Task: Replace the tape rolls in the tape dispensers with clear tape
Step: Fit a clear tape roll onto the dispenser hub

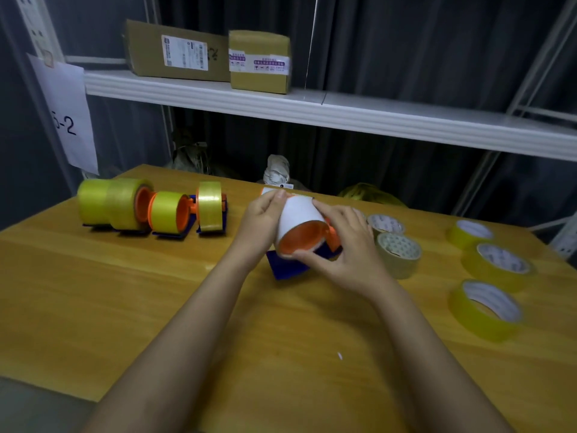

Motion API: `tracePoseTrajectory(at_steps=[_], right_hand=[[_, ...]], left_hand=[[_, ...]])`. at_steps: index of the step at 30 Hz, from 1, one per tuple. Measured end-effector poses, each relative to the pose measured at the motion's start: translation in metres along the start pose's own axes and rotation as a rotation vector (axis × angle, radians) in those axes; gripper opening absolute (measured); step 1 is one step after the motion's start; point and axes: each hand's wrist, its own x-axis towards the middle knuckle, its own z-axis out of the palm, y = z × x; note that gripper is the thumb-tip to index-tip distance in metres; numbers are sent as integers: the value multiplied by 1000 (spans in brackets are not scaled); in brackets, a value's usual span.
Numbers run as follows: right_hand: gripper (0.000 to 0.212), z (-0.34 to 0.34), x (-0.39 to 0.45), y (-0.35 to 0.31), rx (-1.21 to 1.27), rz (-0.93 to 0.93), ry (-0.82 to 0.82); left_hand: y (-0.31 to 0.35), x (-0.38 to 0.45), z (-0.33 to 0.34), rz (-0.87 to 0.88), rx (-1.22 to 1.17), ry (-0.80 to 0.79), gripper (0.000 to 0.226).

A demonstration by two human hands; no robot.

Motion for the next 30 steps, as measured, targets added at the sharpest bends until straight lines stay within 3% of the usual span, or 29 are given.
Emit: tracePoseTrajectory(at_steps=[4, 7, 10, 15, 19, 22, 30], right_hand=[[63, -12, -5, 11, 175, 103, -137], [62, -13, -4, 19, 212, 167, -238], [60, -1, -4, 27, 228, 172, -216], [57, 28, -17, 36, 242, 199, -96], [62, 38, -22, 38, 185, 235, -30], [68, 36, -24, 38, 131, 236, -64], [71, 29, -26, 31, 222, 286, -190]], left_hand=[[-12, 2, 1, -92, -111, -60, 28], [-23, 3, 5, -164, -147, -65, 29], [-33, 8, 8, -192, -128, -60, 35], [-53, 0, 12, -47, 49, 0, 34], [-61, -13, 7, -88, 199, -163, 41], [-61, -17, 1, -98, 220, -266, 54], [-70, -18, 0, 0, 382, -300, 54]])
